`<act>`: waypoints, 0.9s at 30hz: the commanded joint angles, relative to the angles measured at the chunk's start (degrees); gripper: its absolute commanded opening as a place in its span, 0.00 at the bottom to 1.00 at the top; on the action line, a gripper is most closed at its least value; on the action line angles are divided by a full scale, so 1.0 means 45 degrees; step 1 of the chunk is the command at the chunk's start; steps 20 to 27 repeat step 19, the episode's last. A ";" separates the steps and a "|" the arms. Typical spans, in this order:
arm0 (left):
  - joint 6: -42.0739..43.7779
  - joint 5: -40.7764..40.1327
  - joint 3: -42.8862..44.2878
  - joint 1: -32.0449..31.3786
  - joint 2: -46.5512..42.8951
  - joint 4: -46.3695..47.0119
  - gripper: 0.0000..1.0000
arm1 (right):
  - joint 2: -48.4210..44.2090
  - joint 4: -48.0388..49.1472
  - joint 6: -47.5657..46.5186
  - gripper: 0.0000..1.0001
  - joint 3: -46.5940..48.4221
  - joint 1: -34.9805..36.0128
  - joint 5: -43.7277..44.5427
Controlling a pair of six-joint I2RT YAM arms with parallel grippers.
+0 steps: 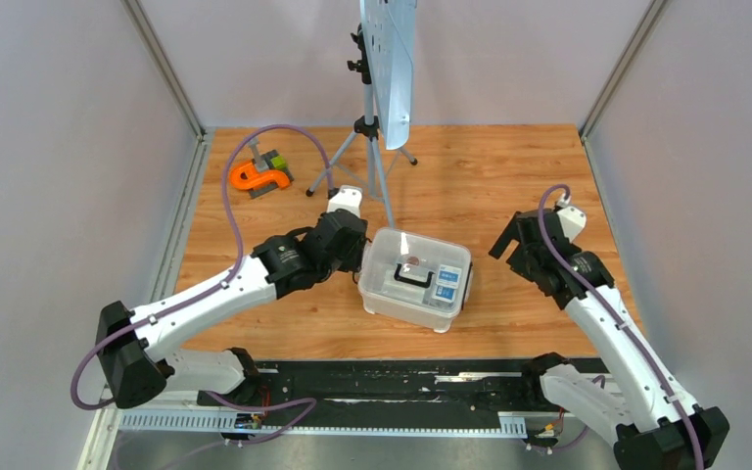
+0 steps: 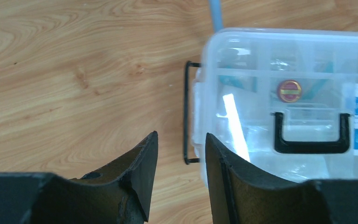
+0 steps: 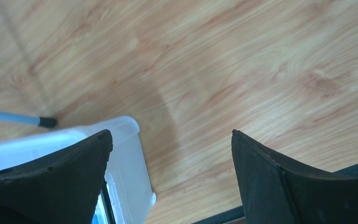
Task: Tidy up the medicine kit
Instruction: Reset both arms
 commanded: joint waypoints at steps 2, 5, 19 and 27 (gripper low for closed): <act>-0.0392 0.0113 -0.0296 0.1461 -0.1300 -0.0404 0.56 | -0.0168 0.0098 -0.0995 1.00 0.1356 -0.1725 0.0153; -0.0288 0.0058 -0.0144 0.2347 -0.1605 -0.0908 0.65 | 0.0107 0.0192 -0.1531 1.00 0.1972 -0.2153 0.0442; 0.0555 0.0298 0.0568 0.5827 -0.2749 -0.2466 0.72 | 0.0622 0.1349 -0.2377 1.00 0.2370 -0.2300 0.0745; 0.0555 0.0298 0.0568 0.5827 -0.2749 -0.2466 0.72 | 0.0622 0.1349 -0.2377 1.00 0.2370 -0.2300 0.0745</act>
